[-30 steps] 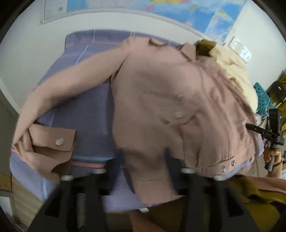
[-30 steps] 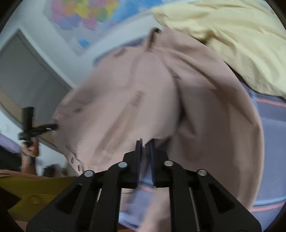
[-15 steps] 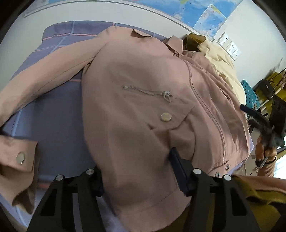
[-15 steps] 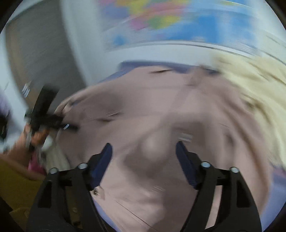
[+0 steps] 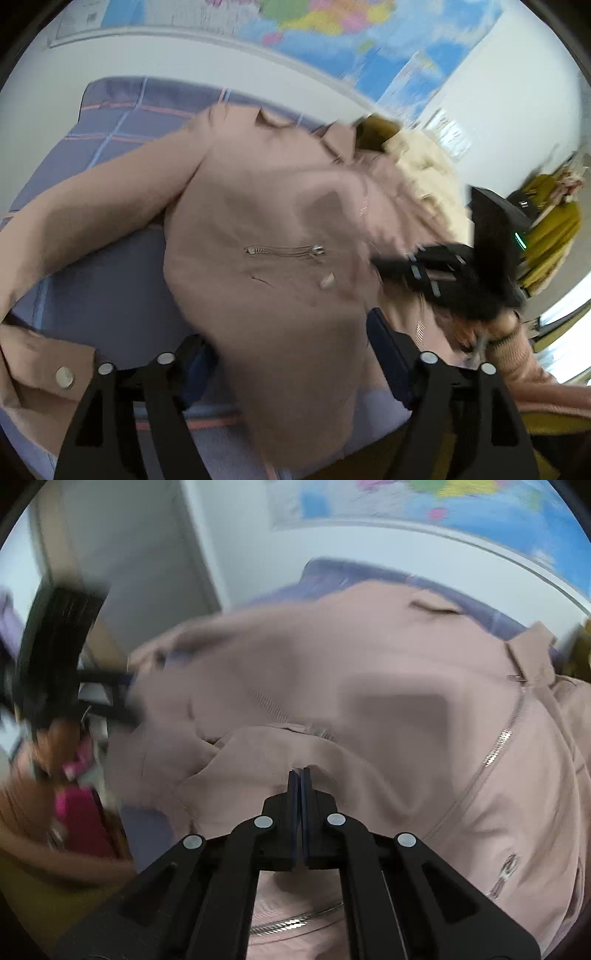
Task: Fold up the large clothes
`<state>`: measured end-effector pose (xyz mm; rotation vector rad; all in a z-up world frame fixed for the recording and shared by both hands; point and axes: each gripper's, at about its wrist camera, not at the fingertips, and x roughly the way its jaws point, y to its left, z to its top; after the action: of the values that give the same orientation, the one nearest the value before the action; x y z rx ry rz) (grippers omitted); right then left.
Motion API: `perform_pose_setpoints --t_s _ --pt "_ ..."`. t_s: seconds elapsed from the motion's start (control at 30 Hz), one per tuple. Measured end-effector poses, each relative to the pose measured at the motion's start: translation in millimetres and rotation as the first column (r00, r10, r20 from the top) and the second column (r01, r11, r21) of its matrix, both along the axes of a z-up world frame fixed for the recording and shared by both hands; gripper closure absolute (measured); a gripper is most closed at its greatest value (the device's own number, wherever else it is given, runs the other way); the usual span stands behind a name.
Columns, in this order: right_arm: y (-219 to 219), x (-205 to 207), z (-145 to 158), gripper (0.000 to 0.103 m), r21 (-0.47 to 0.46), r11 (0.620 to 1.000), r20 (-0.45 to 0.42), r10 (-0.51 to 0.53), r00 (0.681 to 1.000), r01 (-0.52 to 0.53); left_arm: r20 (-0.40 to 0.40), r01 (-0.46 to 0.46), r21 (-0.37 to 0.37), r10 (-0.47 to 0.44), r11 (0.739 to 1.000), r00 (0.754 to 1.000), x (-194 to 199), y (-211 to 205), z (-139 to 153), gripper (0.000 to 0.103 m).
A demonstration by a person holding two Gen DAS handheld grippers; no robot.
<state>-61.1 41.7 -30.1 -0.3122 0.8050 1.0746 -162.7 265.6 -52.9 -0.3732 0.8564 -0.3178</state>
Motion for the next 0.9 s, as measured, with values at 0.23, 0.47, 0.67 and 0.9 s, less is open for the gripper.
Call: perform_pose_setpoints --t_s 0.23,0.47,0.67,0.9 --pt "1 37 -2 0.101 0.032 0.998 -0.082 -0.052 0.995 0.054 0.044 0.033 0.062 -0.035 0.998 0.998 -37 -10 -19 0.019" --pt "-8 23 0 0.101 0.027 0.998 -0.064 -0.061 0.996 0.063 -0.023 -0.018 0.215 0.023 0.976 0.999 -12 -43 -47 0.083" --pt "-95 -14 26 0.05 0.109 0.98 -0.006 -0.164 0.986 0.164 0.004 -0.104 0.119 0.104 0.987 0.995 -16 -14 -19 0.101" --pt "-225 -51 -8 0.029 0.083 0.905 -0.14 -0.404 0.904 0.417 -0.023 -0.114 0.116 0.117 0.987 0.993 -28 -10 -6 0.101"
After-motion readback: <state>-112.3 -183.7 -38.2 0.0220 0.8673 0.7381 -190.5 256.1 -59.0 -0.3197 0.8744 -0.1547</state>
